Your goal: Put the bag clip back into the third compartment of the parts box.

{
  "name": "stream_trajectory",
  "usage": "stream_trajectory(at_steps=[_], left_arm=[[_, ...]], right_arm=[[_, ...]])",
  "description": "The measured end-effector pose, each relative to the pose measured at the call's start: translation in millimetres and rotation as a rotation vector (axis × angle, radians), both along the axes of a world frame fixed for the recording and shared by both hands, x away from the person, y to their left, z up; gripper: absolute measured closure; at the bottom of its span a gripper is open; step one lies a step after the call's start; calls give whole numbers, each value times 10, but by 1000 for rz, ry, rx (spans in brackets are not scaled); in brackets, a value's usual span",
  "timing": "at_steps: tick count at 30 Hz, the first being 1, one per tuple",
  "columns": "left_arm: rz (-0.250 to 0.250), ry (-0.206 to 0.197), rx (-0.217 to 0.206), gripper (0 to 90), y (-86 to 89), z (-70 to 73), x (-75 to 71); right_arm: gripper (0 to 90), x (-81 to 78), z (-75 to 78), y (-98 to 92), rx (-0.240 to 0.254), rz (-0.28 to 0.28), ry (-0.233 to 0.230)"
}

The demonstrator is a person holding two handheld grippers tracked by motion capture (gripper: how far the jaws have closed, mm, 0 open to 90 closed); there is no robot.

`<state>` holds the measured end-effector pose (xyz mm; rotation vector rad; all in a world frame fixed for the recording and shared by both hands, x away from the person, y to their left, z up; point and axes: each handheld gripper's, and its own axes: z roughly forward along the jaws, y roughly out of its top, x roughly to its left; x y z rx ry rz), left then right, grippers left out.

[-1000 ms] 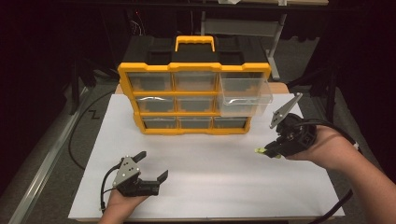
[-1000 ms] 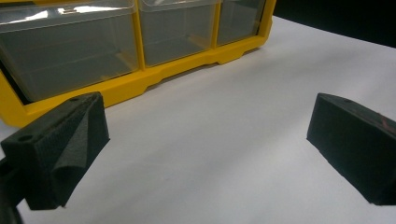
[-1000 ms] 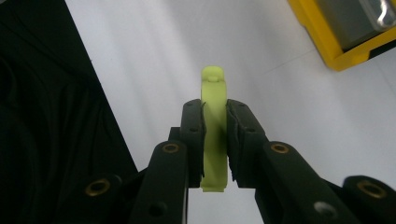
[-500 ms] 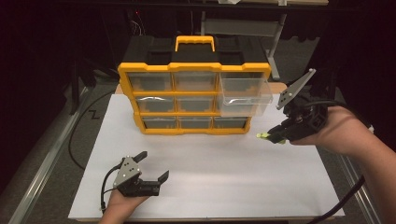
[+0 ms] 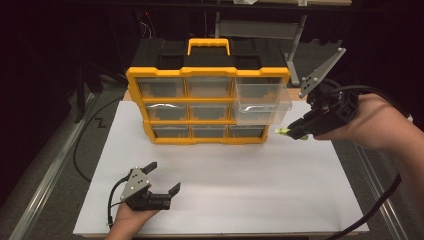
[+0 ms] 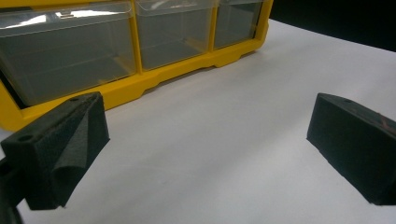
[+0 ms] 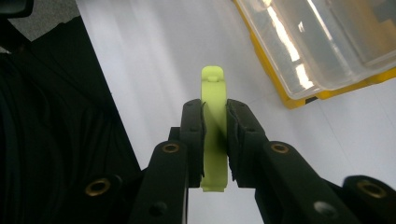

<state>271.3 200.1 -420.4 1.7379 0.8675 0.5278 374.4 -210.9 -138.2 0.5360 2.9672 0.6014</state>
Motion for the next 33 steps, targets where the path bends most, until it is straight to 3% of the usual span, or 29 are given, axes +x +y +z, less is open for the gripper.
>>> stream_trajectory(at_steps=[19,33], left_arm=[[-9,-1,2,4,-10,0,-5],[-15,3,-2,4,-23,-3,-9]], right_arm=[[789,97,434,98,-22,-7,-62],[789,291,486,415,-48,13,-90]])
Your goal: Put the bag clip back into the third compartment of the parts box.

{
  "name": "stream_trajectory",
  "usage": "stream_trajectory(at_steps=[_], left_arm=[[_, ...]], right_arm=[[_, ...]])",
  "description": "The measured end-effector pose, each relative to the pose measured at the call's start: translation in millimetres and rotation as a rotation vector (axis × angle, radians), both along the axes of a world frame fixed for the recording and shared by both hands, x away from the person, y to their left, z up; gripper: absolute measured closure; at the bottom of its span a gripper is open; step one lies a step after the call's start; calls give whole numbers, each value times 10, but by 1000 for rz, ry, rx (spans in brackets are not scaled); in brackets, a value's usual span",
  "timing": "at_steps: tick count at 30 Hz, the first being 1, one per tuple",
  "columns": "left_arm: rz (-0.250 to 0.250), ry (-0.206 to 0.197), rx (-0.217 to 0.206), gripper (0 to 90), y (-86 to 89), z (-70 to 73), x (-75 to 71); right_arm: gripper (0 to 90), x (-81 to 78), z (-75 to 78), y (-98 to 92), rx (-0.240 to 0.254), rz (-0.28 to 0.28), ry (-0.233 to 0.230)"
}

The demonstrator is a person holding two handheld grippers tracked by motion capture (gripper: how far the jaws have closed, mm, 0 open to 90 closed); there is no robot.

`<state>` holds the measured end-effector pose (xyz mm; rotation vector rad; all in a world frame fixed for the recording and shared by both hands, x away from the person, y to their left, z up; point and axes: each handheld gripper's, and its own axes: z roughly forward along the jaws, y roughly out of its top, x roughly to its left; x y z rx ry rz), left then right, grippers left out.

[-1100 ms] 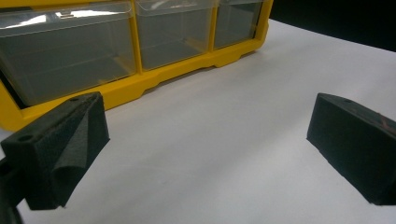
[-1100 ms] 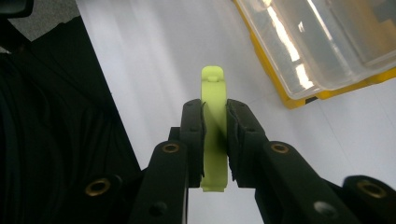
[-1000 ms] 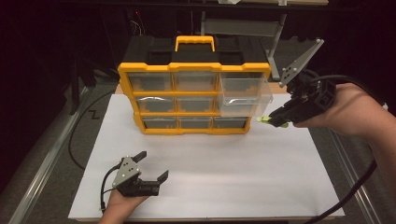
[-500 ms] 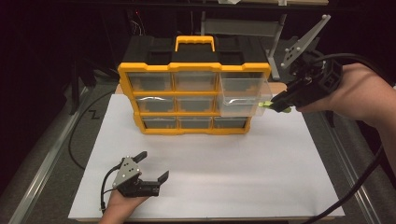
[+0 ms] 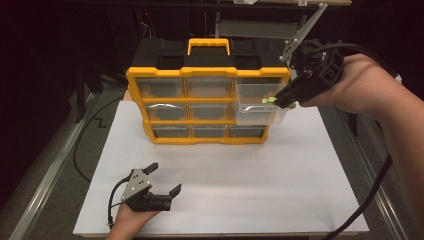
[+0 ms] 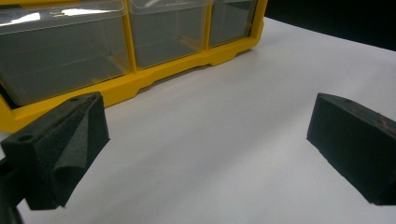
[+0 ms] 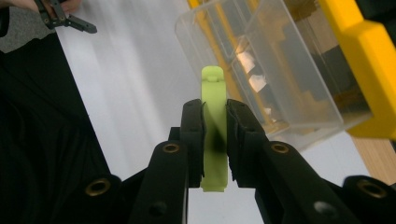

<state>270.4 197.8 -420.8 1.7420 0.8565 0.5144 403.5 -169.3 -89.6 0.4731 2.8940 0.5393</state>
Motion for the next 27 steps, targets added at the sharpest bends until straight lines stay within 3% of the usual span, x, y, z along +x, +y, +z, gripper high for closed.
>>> stream_trajectory(at_steps=[17,27], left_arm=[[-23,14,5,5,-14,-7,9],[-28,18,3,5,-15,-9,12]], right_arm=[[789,282,-91,249,-22,3,-19],[790,370,-191,401,-30,22,2]])
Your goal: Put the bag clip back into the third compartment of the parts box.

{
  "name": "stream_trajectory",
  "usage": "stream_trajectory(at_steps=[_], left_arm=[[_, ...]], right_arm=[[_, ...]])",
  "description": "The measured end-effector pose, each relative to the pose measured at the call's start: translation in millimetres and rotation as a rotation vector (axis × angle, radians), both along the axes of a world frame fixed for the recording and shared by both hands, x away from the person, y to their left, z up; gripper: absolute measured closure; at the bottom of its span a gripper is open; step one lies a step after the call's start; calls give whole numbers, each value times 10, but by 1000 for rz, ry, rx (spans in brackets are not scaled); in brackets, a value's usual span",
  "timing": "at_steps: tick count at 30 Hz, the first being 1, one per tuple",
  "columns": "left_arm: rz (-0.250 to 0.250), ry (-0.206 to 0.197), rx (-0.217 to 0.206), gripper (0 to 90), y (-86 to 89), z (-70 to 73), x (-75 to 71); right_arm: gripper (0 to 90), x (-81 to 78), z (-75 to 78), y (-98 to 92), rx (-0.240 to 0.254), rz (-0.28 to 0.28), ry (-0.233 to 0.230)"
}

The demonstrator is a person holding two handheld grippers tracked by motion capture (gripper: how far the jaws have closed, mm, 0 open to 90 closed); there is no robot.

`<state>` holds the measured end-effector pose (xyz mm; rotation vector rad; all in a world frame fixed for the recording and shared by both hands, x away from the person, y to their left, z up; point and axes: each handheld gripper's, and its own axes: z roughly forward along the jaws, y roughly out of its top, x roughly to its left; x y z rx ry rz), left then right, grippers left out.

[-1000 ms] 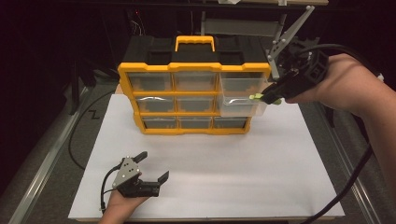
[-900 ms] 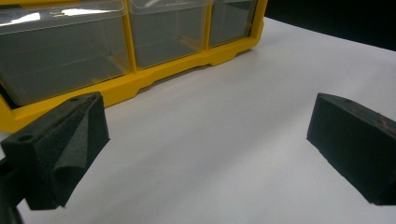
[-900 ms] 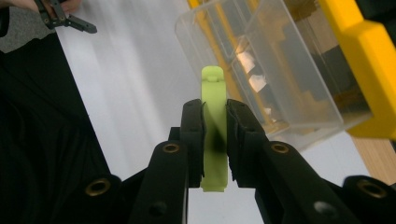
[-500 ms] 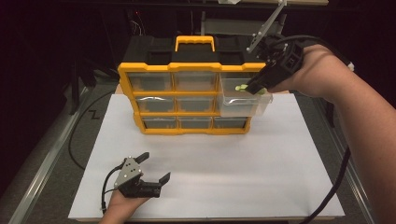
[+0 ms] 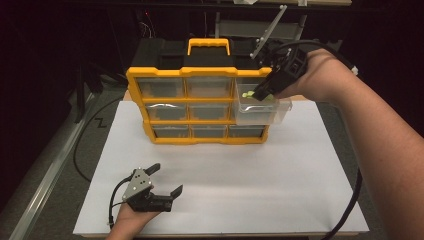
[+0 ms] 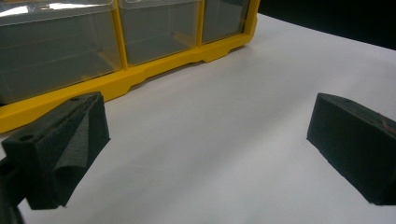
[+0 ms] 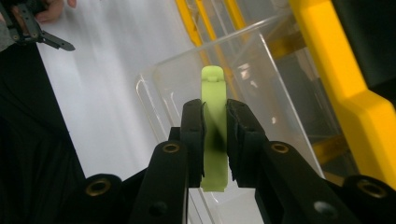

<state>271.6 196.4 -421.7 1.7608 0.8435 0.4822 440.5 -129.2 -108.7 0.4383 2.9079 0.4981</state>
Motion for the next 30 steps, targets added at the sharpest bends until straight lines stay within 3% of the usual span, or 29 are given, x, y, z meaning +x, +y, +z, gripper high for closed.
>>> stream_trajectory(at_steps=[17,18,20,21,30], left_arm=[[-8,3,-2,5,-1,-3,6],[-8,3,-2,5,0,-4,7],[-8,4,-3,5,2,-4,9],[-9,4,-2,5,4,-5,10],[-11,4,0,5,-2,-9,14]], right_arm=[[784,53,-66,96,6,3,19],[774,60,-68,90,6,-3,15],[597,91,-71,62,9,-27,15],[572,95,-67,51,8,-33,12],[553,37,17,-61,20,-60,2]])
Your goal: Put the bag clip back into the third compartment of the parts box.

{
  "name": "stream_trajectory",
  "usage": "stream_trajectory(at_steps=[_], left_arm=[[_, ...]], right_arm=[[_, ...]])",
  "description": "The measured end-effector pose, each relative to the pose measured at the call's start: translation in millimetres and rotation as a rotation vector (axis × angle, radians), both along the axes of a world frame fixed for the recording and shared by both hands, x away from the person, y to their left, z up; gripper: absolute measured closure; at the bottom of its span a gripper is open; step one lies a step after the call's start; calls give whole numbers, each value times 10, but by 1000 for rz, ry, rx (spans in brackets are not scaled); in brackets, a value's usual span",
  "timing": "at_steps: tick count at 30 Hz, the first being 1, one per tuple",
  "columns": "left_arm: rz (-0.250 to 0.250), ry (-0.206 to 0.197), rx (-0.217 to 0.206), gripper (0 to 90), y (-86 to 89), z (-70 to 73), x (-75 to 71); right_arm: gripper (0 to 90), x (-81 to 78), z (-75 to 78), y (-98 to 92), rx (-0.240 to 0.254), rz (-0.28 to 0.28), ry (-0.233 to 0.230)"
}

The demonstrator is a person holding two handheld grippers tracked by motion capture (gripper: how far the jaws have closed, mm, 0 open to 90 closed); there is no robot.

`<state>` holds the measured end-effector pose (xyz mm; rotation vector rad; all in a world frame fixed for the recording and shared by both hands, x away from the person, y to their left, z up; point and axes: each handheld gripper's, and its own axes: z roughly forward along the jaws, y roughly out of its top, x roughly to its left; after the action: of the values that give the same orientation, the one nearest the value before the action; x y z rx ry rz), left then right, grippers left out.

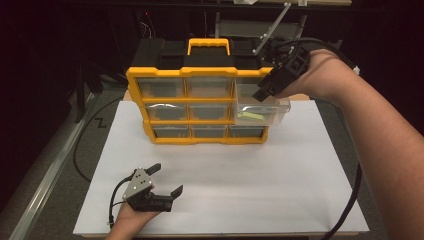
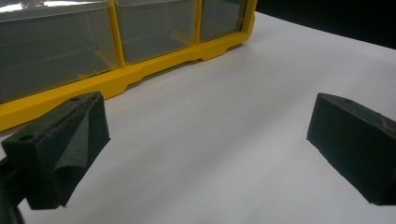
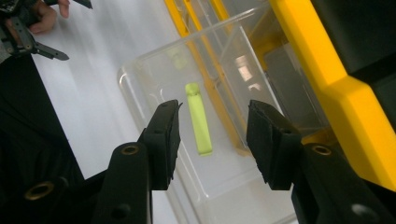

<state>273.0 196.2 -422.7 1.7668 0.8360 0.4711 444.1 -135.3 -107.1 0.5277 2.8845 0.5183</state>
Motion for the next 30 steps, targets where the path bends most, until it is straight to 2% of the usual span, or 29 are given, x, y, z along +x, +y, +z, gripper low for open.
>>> stream_trajectory(at_steps=[6,17,30], left_arm=[[7,-2,0,5,9,3,1],[17,-7,-1,5,19,10,-5],[22,-8,-4,5,37,17,-10]], right_arm=[[549,-97,45,-94,-2,-8,-6],[537,-361,119,-444,13,-50,-17],[524,-577,32,-836,26,-102,-13]])
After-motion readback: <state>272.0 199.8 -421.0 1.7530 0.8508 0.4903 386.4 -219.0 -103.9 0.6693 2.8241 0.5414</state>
